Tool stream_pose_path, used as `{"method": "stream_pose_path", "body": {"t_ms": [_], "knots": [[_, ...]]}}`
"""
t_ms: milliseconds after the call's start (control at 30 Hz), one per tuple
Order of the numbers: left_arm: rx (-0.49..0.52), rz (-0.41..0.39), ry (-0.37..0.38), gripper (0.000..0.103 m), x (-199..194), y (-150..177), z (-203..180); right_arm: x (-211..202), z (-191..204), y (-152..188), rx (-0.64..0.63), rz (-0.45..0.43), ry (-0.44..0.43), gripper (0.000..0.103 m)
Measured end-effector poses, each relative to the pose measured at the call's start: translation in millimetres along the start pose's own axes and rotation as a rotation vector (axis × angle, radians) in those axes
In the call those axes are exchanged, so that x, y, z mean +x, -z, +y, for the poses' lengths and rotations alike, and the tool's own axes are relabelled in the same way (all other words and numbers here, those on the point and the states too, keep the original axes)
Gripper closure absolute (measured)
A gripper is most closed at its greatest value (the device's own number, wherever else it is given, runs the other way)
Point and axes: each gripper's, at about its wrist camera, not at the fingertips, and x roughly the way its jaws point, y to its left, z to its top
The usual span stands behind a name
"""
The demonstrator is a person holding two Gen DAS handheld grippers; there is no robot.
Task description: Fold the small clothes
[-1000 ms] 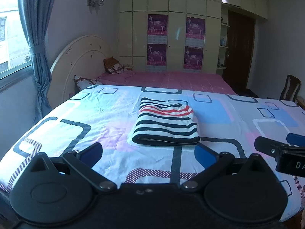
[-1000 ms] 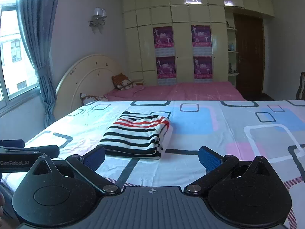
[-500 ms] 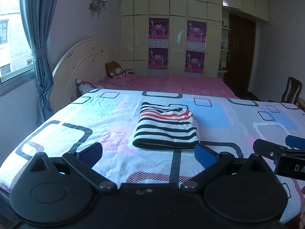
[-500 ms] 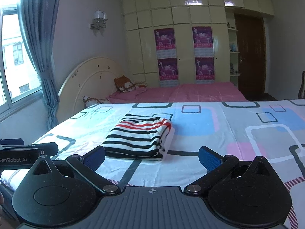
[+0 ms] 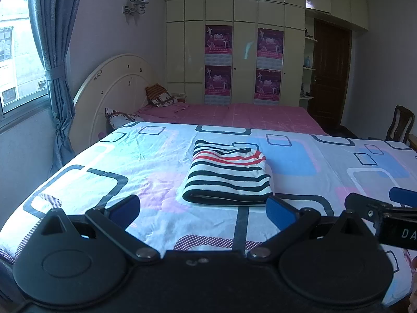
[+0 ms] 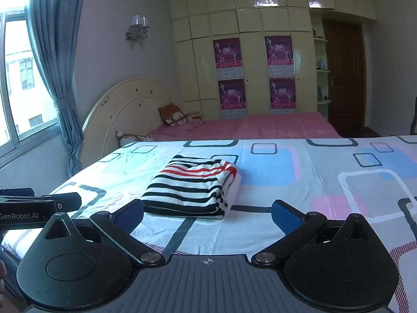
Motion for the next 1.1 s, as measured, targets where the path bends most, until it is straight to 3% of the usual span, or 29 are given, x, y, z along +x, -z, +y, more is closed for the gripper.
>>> {"method": "stream_pose_path", "body": {"t_ms": [1100], "knots": [[-0.005, 0.024, 0.001, 0.000, 8.0, -0.9, 1.1, 7.7, 5.7, 1.9, 0.001, 0.012, -0.015, 0.000]]}}
